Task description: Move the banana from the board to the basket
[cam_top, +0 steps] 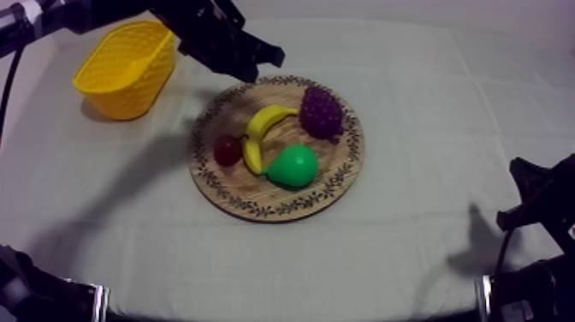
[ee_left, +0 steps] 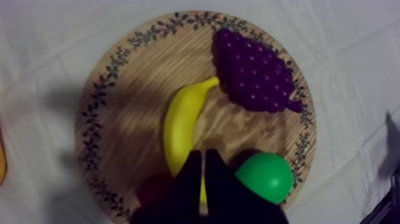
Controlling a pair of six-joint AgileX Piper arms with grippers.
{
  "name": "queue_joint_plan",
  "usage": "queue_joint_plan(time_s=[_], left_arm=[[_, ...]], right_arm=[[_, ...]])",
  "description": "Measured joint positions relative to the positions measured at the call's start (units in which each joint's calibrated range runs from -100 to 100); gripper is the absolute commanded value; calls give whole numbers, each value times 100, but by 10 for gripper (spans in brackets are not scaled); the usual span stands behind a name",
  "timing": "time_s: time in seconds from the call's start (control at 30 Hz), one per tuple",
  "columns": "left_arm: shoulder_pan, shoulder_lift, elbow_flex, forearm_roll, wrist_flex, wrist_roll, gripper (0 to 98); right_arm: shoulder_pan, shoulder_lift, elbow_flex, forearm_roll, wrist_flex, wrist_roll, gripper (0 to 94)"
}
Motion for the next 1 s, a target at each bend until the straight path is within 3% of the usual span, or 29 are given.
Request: queue_joint_plan(time_s=[0.47,1.0], left_arm=[[326,297,-276,-84,-88,401,53],[147,387,170,-59,-276,152,168]], right_arm=[[-12,0,0,0,0,0,2],[-12,0,0,0,-7,-9,2]])
